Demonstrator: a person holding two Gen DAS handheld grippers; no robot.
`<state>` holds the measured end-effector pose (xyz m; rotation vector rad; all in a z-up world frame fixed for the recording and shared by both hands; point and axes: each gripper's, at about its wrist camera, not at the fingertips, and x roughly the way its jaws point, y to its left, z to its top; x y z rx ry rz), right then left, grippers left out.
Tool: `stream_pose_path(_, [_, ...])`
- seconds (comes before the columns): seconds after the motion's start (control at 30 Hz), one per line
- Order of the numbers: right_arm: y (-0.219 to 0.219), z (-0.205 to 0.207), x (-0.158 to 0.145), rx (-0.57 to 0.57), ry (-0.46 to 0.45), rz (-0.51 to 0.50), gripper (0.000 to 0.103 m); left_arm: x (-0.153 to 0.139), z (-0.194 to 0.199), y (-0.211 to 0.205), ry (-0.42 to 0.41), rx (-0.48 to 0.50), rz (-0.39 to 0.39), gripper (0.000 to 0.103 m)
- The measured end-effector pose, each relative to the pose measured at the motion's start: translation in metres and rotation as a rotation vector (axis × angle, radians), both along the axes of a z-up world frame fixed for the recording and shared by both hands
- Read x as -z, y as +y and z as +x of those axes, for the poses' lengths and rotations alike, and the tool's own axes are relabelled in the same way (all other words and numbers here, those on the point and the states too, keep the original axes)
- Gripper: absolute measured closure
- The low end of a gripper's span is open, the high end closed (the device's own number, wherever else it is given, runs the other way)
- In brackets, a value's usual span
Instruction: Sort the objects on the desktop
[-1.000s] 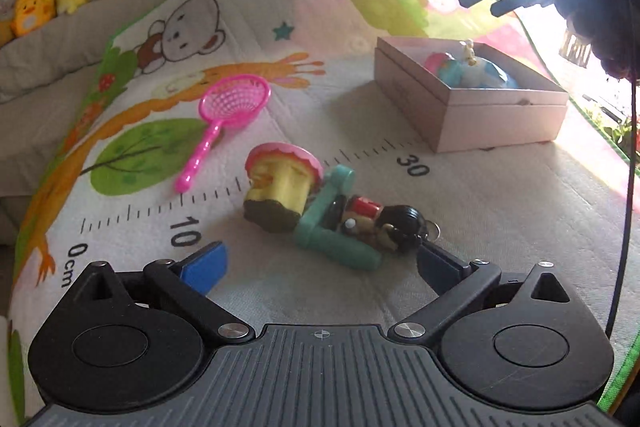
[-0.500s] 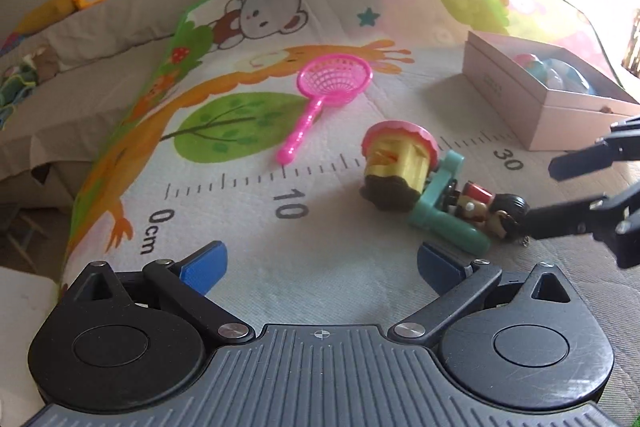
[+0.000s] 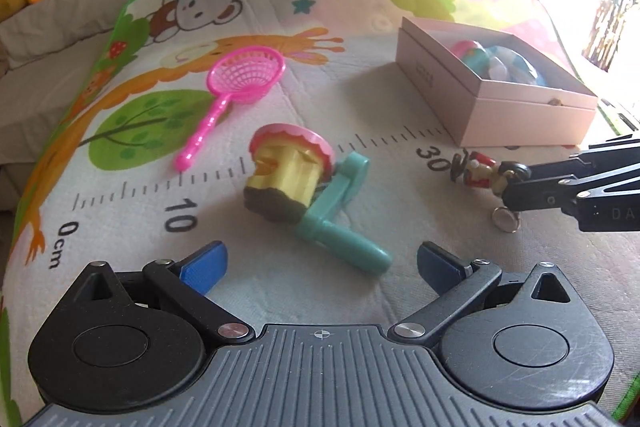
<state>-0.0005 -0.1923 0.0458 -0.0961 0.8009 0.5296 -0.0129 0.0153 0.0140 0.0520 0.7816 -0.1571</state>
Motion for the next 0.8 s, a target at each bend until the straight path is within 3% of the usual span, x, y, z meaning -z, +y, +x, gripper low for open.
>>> stream_pose_path(0.1, [-0.029, -0.002, 0.003, 0.092, -0.007, -0.013, 0.073, 0.005, 0.012, -0.017, 0.011, 0.036, 0.004, 0.000])
stream_pose_path(0.27, [-0.057, -0.004, 0.007, 0.212, -0.034, -0.005, 0.045, 0.008, 0.029, -0.041, 0.024, 0.096, -0.024, 0.000])
stream_pose_path(0.4, [-0.063, -0.002, 0.017, 0.265, -0.031, -0.010, 0.038, 0.004, 0.027, -0.054, 0.008, 0.189, -0.073, 0.000])
stream_pose_path(0.67, [-0.059, -0.009, 0.028, 0.269, -0.077, -0.034, 0.019, 0.012, 0.036, -0.047, 0.009, 0.126, 0.037, 0.000])
stream_pose_path(0.8, [-0.057, -0.010, 0.029, 0.264, -0.085, -0.042, 0.015, 0.009, 0.035, -0.029, -0.036, 0.063, 0.135, 0.000])
